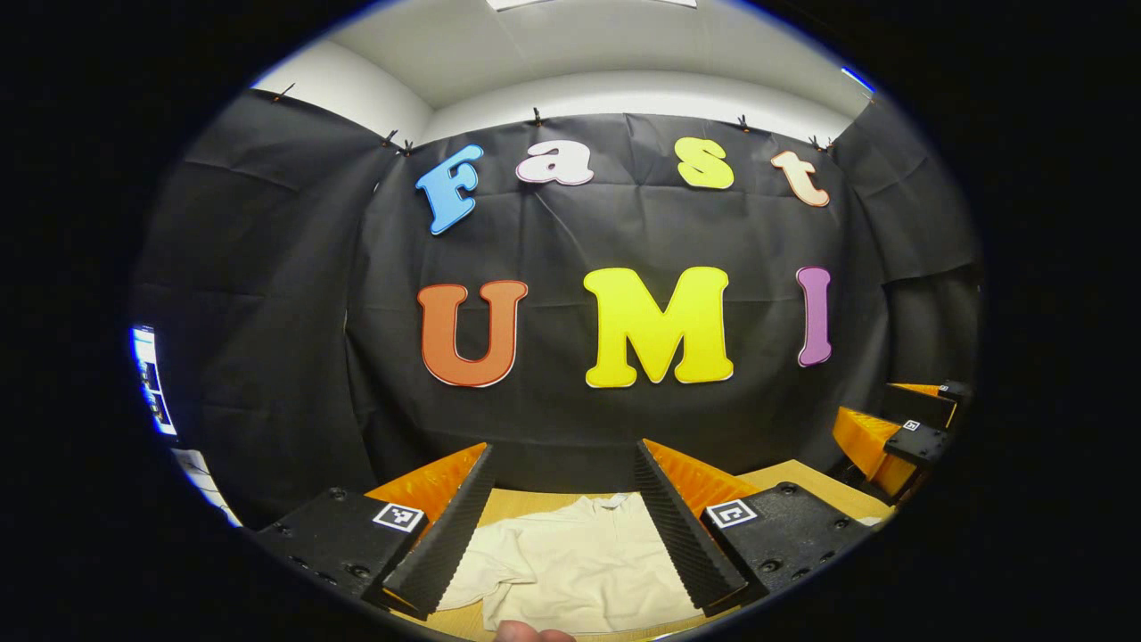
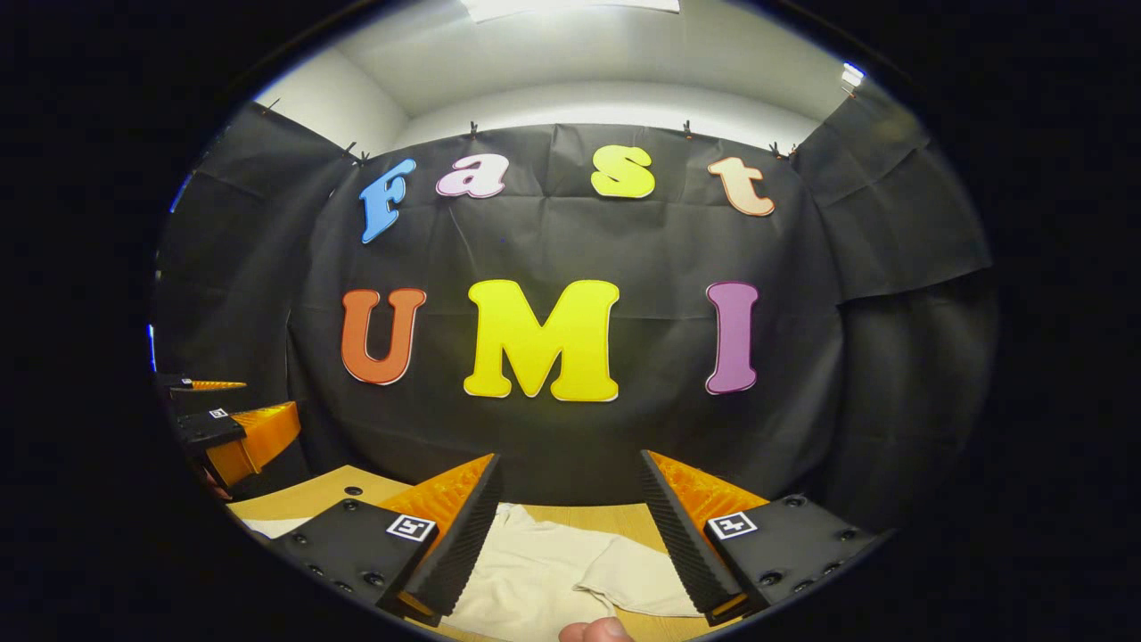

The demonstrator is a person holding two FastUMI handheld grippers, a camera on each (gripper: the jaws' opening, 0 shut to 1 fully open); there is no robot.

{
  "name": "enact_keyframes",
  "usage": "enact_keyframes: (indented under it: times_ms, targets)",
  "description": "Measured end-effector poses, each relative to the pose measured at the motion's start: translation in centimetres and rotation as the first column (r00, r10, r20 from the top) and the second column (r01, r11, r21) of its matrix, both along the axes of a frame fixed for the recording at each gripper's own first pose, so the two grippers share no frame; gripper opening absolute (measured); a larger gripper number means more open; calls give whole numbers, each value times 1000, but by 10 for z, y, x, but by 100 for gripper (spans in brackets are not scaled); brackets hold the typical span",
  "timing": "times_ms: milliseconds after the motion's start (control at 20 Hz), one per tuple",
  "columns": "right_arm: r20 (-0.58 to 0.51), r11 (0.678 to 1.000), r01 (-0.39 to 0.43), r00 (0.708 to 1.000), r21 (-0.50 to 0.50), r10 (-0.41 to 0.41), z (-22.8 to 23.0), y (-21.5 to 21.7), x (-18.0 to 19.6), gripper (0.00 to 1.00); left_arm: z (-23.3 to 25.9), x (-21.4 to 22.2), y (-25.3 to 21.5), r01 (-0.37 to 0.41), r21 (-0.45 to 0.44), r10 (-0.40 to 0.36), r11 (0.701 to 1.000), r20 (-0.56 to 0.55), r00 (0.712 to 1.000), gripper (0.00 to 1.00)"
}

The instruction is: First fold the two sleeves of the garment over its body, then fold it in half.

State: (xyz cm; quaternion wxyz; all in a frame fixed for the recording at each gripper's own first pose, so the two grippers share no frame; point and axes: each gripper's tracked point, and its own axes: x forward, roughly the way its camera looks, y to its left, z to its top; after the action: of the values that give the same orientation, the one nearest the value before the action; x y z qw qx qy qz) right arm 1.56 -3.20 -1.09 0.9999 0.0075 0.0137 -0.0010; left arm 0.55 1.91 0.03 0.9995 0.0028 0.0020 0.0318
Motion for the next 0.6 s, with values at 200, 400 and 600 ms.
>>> enact_keyframes:
  times_ms: [200, 400, 600]
  targets:
    - [-29, 1000, 12, 999, 7, -12, -11, -8, 2, 94, -5, 1, -4, 5, -4, -5, 1000, -8, 1000, 99]
    - [-31, 1000, 13, 999, -4, -13, -11, -14, 1, 94, -12, 4, -17, 30, -6, -30, 1000, -19, 999, 99]
    - [-60, 999, 30, 998, -10, -31, -22, -37, -1, 94, -22, 7, -31, 62, -5, -62, 998, -46, 997, 99]
